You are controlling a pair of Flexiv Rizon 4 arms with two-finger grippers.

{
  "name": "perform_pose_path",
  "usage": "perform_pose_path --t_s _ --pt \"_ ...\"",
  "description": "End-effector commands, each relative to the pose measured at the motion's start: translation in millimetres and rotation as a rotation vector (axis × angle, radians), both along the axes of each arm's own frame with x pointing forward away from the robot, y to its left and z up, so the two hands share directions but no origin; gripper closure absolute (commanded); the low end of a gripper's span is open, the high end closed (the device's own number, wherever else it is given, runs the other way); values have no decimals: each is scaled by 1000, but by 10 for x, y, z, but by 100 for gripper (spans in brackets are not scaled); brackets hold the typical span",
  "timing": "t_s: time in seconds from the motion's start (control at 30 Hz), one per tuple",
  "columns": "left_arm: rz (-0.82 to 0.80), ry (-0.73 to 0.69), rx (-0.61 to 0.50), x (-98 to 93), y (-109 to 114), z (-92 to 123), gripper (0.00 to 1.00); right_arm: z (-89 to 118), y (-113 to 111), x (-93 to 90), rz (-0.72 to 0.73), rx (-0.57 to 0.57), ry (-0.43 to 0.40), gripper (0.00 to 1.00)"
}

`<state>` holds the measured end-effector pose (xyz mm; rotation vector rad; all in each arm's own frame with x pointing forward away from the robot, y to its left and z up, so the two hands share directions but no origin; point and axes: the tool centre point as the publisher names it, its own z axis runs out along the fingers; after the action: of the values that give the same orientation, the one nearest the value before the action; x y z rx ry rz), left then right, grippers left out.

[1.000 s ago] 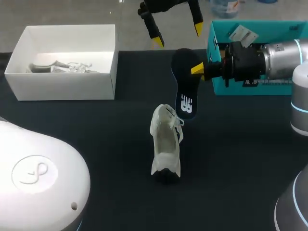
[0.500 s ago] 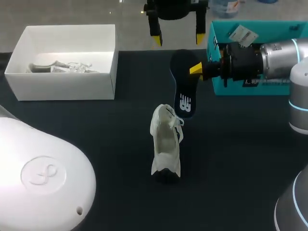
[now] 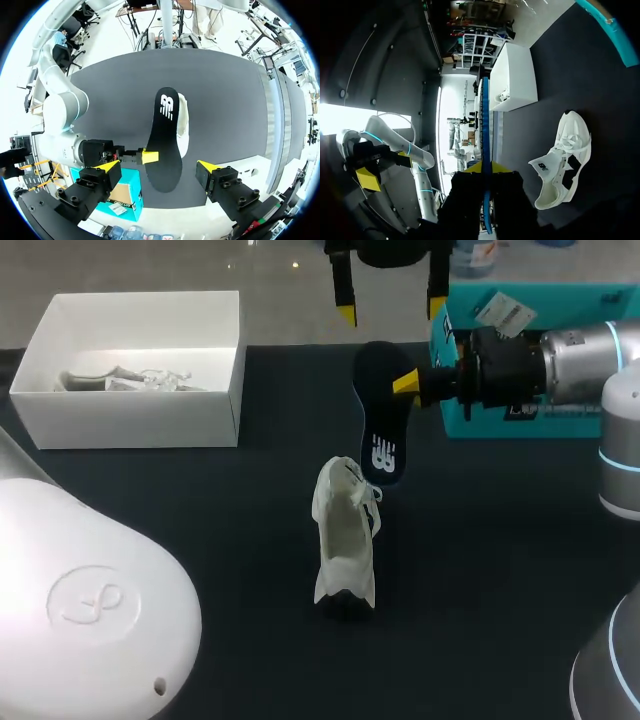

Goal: Take the shoe out of the shoebox, open the shoe tongue, remove and reinsert the insole, then place the shoe into the shoebox

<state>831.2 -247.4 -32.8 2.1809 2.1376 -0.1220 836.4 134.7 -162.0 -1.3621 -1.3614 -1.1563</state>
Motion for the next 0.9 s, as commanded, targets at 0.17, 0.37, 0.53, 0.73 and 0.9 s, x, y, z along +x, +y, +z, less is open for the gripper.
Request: perform_pose_path --t_s 0.17,0.37,0.53,0.73,0.9 --pt "-1 -9 -8 -25 52 -24 0 -7 18 3 2 -1 5 100" --pt "-34 7 -214 -31 173 22 0 -8 -18 -28 -5 1 5 100" --pt "50 11 -497 54 377 14 0 15 -69 -53 -17 -2 1 100" --pt "66 51 -791 49 579 114 0 32 -92 -55 -19 -7 -1 100" --pt "72 79 -791 112 687 122 0 42 -88 -47 -12 -9 1 100"
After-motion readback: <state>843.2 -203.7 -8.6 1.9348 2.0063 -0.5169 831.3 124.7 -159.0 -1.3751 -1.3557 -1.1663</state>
